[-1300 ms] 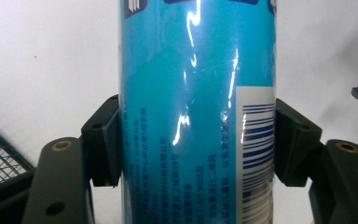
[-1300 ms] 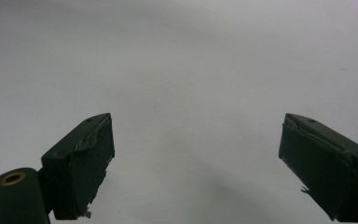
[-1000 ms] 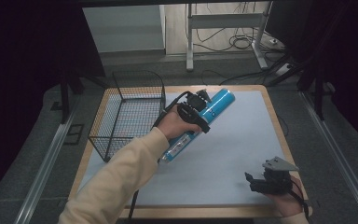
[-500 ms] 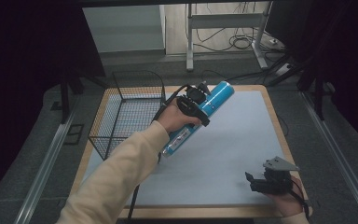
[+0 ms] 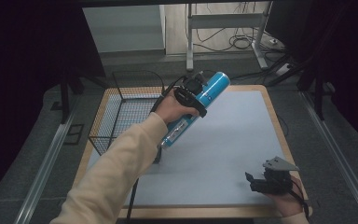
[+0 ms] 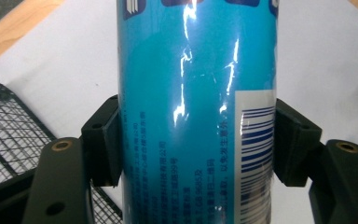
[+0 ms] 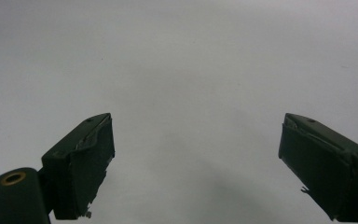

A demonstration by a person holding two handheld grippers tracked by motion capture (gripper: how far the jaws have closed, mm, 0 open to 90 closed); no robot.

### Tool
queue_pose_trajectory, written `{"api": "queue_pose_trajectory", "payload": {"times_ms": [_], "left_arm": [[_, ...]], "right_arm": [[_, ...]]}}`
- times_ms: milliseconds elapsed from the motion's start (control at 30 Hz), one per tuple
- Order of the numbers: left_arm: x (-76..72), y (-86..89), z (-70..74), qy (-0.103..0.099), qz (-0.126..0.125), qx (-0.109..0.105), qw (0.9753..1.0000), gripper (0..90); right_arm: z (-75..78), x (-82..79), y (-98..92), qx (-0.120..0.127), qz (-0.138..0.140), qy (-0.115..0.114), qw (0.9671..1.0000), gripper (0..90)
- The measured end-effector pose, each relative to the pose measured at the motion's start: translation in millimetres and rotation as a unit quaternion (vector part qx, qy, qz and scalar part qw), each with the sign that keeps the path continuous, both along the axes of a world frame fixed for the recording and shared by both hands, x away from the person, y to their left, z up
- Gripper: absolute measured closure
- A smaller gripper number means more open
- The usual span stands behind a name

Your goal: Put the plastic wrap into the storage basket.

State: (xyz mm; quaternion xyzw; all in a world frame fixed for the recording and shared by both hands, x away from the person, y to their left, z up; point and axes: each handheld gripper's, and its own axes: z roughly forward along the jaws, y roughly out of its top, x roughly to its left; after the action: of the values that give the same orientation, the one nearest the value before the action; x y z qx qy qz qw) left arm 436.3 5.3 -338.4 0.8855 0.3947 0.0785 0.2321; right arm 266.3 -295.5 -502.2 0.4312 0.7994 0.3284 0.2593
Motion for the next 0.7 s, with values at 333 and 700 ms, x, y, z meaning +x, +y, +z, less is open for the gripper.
{"api": "queue_pose_trajectory", "payload": {"times_ms": [333, 700], "left_arm": [[14.1, 9.6, 10.5, -0.011, 0.013, 0.003, 0.9999, 31.3], [26.4, 32.4, 11.7, -0.017, 0.046, 0.003, 0.9988, 31.3]], "right_arm": [[-0.7, 0.7, -1.2, 0.000, -0.001, 0.002, 1.0000, 10.8], [-0.2, 0.6, -0.7, 0.001, -0.002, 0.000, 1.0000, 10.9]]}}
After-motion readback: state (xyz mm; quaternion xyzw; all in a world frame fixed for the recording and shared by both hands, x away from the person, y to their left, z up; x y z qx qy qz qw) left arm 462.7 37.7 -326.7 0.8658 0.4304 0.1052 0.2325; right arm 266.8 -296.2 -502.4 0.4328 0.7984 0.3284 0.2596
